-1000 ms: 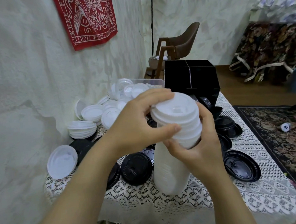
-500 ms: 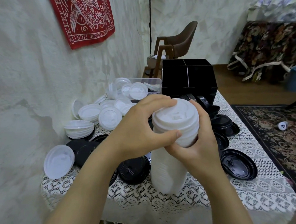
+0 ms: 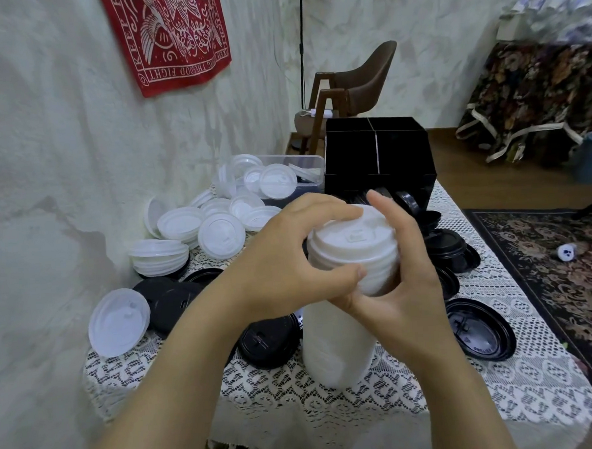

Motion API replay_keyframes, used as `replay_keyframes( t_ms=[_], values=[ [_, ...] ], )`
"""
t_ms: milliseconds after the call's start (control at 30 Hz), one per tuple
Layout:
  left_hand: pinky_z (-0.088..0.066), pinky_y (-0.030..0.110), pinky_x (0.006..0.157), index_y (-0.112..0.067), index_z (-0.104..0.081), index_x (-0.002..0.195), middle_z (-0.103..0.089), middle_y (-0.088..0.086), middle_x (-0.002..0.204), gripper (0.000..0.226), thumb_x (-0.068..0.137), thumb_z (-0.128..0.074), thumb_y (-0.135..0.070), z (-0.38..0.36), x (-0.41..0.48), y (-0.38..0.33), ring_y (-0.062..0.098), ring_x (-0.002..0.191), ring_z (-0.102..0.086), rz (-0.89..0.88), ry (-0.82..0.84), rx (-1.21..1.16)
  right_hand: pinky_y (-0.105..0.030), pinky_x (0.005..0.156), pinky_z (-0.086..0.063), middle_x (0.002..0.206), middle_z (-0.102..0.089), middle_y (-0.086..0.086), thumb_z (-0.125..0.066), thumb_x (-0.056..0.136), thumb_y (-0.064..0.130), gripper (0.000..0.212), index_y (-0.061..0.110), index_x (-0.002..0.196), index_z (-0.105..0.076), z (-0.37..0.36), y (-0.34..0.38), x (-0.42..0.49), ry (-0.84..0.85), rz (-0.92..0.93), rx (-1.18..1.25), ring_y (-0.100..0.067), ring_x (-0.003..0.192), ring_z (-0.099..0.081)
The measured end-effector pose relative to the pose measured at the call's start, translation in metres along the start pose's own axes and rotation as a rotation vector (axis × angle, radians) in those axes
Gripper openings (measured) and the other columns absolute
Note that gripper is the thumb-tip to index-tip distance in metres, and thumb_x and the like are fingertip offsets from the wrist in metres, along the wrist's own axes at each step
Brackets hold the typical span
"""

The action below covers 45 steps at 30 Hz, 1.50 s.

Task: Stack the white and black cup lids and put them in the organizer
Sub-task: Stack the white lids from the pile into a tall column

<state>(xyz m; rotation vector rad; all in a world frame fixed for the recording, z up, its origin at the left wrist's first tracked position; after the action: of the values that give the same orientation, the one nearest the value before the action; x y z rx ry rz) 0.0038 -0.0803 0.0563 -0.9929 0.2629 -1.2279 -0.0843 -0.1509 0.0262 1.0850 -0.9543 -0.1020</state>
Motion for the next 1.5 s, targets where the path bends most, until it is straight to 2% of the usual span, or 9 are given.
replay_keyframes(
  t_ms=[167,433,533,600,700,867,1033,1233,1500],
  values=[
    [-0.040,0.028,0.105,-0.035,-0.059,0.121,-0.051,-0.018,0.124,0.062,0.062,-0.066,-0.049,-0.004,0.000,-0.002,0.001,0.123,-0.046,-0.017,0.002,0.029,-0.045,0.096,-0.050,0.131,-0.052,-0.003,-0.083,0.064,0.037,0.065,0.033,0.121,-0.050,0.003,-0.002,0.001,-0.049,0.037,-0.013,-0.024,0.122,-0.054],
    [-0.036,0.029,0.110,-0.044,-0.051,0.124,-0.048,-0.020,0.133,0.060,0.066,-0.068,-0.046,-0.009,-0.006,0.007,0.000,0.130,-0.041,-0.035,-0.015,-0.050,-0.041,0.093,-0.051,0.130,-0.050,0.005,-0.083,0.062,0.038,0.067,0.034,0.118,-0.045,0.000,-0.003,-0.002,-0.104,0.054,0.019,-0.026,0.121,-0.054],
    [-0.038,0.031,0.109,-0.035,-0.049,0.130,-0.054,-0.012,0.137,0.062,0.072,-0.070,-0.038,0.002,-0.009,0.023,0.006,0.131,-0.046,0.003,-0.008,-0.299,-0.039,0.096,-0.049,0.131,-0.049,0.006,-0.080,0.062,0.040,0.065,0.034,0.116,-0.043,0.000,-0.004,-0.004,-0.115,0.041,-0.034,-0.020,0.123,-0.052],
    [-0.043,0.027,0.102,-0.030,-0.053,0.128,-0.063,-0.007,0.128,0.052,0.078,-0.068,-0.026,0.030,-0.009,0.048,0.008,0.126,-0.052,0.078,-0.178,-0.439,-0.028,0.100,-0.044,0.130,-0.048,0.009,-0.078,0.062,0.041,0.065,0.035,0.115,-0.042,0.000,-0.003,-0.004,-0.114,0.038,-0.075,-0.013,0.124,-0.049],
    [-0.043,0.031,0.102,-0.024,-0.057,0.124,-0.064,-0.008,0.119,0.038,0.090,-0.062,-0.008,0.064,-0.012,0.098,0.008,0.116,-0.057,0.295,-0.376,-0.136,-0.021,0.098,-0.042,0.129,-0.046,0.015,-0.077,0.061,0.042,0.064,0.037,0.114,-0.042,0.000,-0.004,-0.004,-0.113,0.026,-0.086,-0.008,0.123,-0.047],
    [-0.032,0.030,0.106,-0.023,-0.043,0.143,-0.045,0.001,0.145,0.056,0.090,-0.062,-0.020,0.043,-0.005,0.145,0.016,0.133,-0.042,0.493,-0.037,0.488,-0.014,0.095,-0.040,0.127,-0.046,0.019,-0.077,0.060,0.042,0.065,0.039,0.115,-0.041,0.000,-0.005,-0.004,-0.126,0.027,-0.080,-0.005,0.121,-0.047],
    [-0.025,0.044,0.114,-0.018,-0.027,0.150,-0.016,0.013,0.158,0.066,0.091,-0.056,-0.030,0.043,0.000,0.179,0.030,0.145,-0.016,0.561,0.049,0.910,-0.014,0.094,-0.040,0.125,-0.045,0.027,-0.077,0.060,0.042,0.065,0.039,0.115,-0.042,0.000,-0.005,-0.004,-0.128,0.020,-0.070,-0.003,0.120,-0.047],
    [-0.014,0.054,0.116,-0.028,-0.003,0.153,0.019,0.010,0.159,0.080,0.093,-0.054,-0.031,0.061,0.010,0.210,0.038,0.146,0.011,0.699,0.003,0.981,-0.017,0.093,-0.042,0.126,-0.046,0.024,-0.077,0.061,0.042,0.065,0.039,0.115,-0.042,0.000,-0.004,-0.004,-0.122,0.019,-0.072,-0.005,0.120,-0.048],
    [-0.039,0.047,0.097,-0.017,-0.026,0.146,-0.028,0.013,0.146,0.070,0.087,-0.063,-0.030,0.071,0.019,0.209,0.039,0.129,-0.030,0.633,-0.113,0.964,-0.022,0.094,-0.044,0.125,-0.045,0.027,-0.077,0.060,0.043,0.064,0.041,0.114,-0.042,0.000,-0.005,-0.004,-0.122,0.014,-0.081,-0.008,0.120,-0.048]
  ],
)
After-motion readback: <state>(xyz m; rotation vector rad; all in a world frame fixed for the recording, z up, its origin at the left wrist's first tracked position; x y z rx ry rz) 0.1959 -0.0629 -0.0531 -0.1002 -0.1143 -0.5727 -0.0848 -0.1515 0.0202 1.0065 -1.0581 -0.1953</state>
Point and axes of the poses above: each hand's wrist, its own x-axis towards the middle knuckle, its own z-axis out of the back of the hand, y = z × x, the point moved 10 cm from there along x, towards the middle knuckle
